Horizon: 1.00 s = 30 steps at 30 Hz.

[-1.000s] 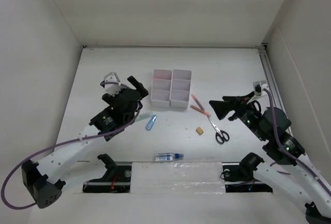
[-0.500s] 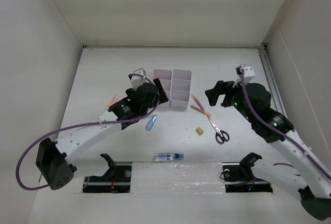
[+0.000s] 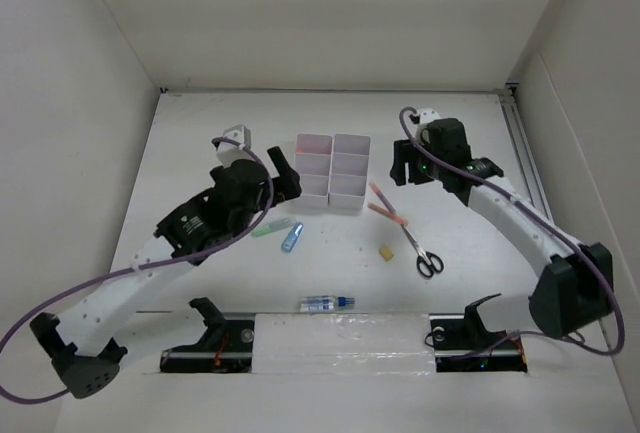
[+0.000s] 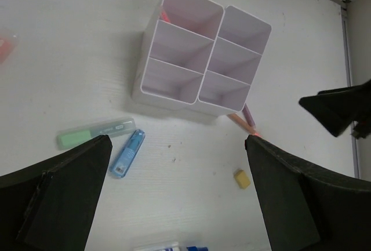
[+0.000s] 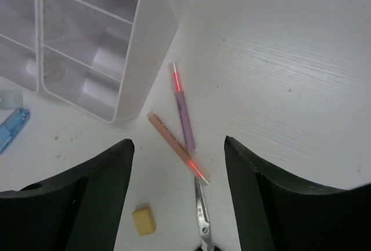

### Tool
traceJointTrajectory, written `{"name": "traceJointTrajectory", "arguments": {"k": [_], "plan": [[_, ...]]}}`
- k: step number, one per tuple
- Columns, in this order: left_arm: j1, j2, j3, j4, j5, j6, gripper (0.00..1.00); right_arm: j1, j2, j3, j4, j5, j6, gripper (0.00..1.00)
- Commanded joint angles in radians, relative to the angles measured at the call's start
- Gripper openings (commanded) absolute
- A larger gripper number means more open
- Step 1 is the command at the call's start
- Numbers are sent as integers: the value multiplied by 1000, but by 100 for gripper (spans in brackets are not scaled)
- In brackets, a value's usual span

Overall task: Sort the stationery into containers
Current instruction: Pick up the pen from the center of the board.

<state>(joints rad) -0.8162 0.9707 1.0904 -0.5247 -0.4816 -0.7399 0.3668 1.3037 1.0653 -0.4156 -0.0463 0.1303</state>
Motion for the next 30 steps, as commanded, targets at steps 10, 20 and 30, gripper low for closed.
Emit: {"name": "traceJointTrajectory", "arguments": {"k": [10, 20, 30], "plan": [[45, -254, -38, -158, -114, 94, 100, 4, 282, 68, 80, -116, -21, 66], [45, -299, -89, -130, -134, 114, 100, 4, 396, 36, 158, -132, 9, 62], [45, -308, -89, -121, -124, 123, 100, -6, 463, 36, 149, -110, 19, 62]]}}
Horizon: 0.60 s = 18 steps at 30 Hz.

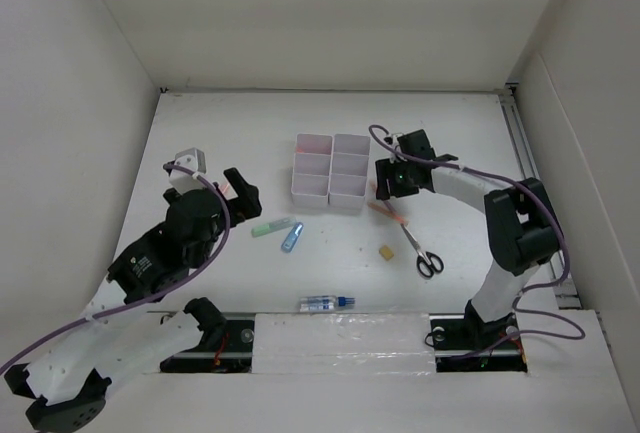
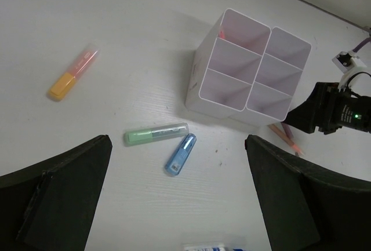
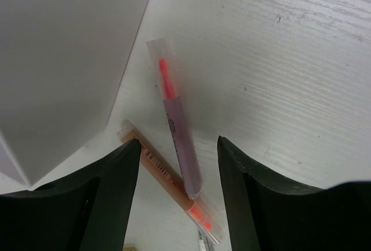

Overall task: Sort the stationery into containers
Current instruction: Pick up the pen from the center of the board.

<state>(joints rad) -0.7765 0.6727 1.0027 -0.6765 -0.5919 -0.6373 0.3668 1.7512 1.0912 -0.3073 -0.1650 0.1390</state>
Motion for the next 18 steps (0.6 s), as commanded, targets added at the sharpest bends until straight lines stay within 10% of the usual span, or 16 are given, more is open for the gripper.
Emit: {"name": "traceJointTrajectory", "arguments": {"k": [1, 18], "plan": [[5, -10, -1, 31, -14, 21, 100, -6, 16, 10, 40, 9, 10, 61], [5, -28, -1, 51, -45, 62, 100, -17, 97, 32, -3, 105, 19, 46]]}}
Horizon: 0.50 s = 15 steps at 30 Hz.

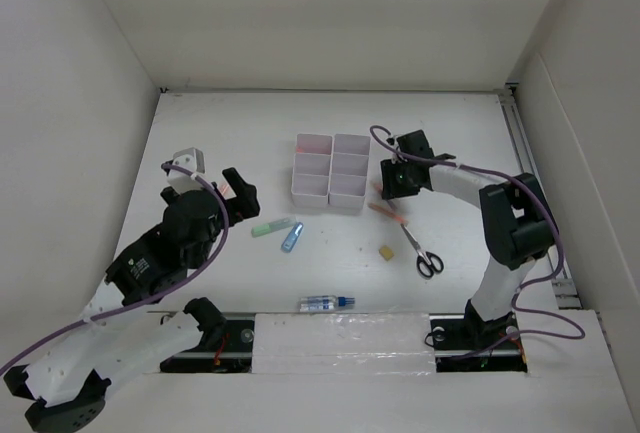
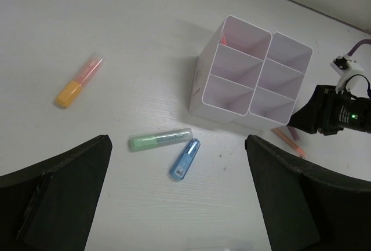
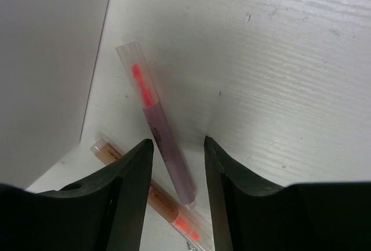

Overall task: Sort the stationery into containers
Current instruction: Pick up the pen from the center of the board.

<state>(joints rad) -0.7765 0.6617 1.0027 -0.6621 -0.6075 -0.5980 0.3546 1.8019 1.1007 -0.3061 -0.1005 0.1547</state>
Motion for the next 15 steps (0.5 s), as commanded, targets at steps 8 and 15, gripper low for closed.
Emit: {"name": "traceJointTrajectory", "arguments": {"k": [8, 15], "plan": [[5, -27, -1, 36, -38, 23, 100, -5, 37, 22, 5, 56, 28, 41], [5, -45, -1, 27, -38, 23, 100, 7, 63, 33, -4, 76, 28, 34]]}}
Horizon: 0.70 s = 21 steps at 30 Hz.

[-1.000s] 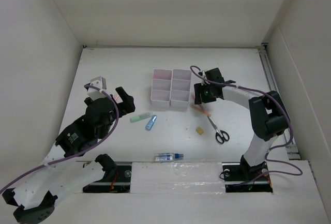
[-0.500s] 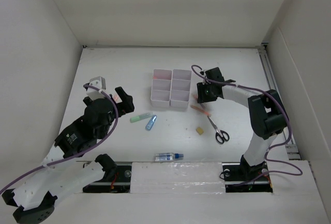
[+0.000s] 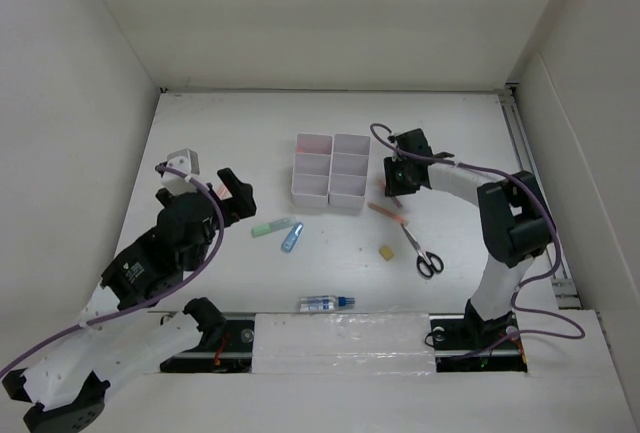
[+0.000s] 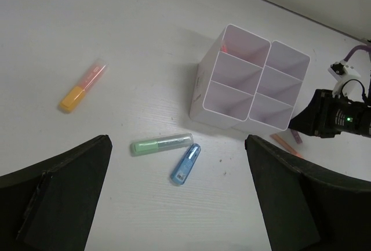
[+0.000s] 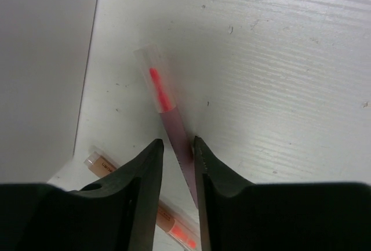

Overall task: Sort the stationery into containers
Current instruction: Pick up the pen from the center of the board.

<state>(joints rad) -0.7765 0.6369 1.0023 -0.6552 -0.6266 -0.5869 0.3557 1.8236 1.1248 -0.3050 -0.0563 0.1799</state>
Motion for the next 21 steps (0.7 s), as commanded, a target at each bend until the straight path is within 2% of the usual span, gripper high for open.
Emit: {"name": "traceJointTrajectory", "arguments": {"k": [1, 4, 5, 8, 10, 13, 15, 21], "plan": [[5, -20, -1, 20, -19, 12, 100, 6, 52, 9, -5, 32, 12, 32], [5, -40, 9, 11, -28, 21, 100, -3, 65, 19, -5, 18, 12, 32], [5, -40, 9, -1, -41, 21, 100, -3, 65, 20, -16, 18, 12, 28], [5, -40, 19, -12, -41, 21, 100, -3, 65, 30, -26, 30, 12, 25], [5, -40, 19, -12, -50, 21, 100, -12, 75, 30, -39, 39, 12, 14], [5, -22, 7, -12, -81, 7, 100, -12, 75, 40, -48, 50, 21, 9], [5, -6, 7, -12, -81, 7, 100, -12, 62, 30, -48, 59, 39, 0], [5, 14, -25, 20, -81, -2, 100, -23, -67, -8, -37, 93, 75, 0]]}}
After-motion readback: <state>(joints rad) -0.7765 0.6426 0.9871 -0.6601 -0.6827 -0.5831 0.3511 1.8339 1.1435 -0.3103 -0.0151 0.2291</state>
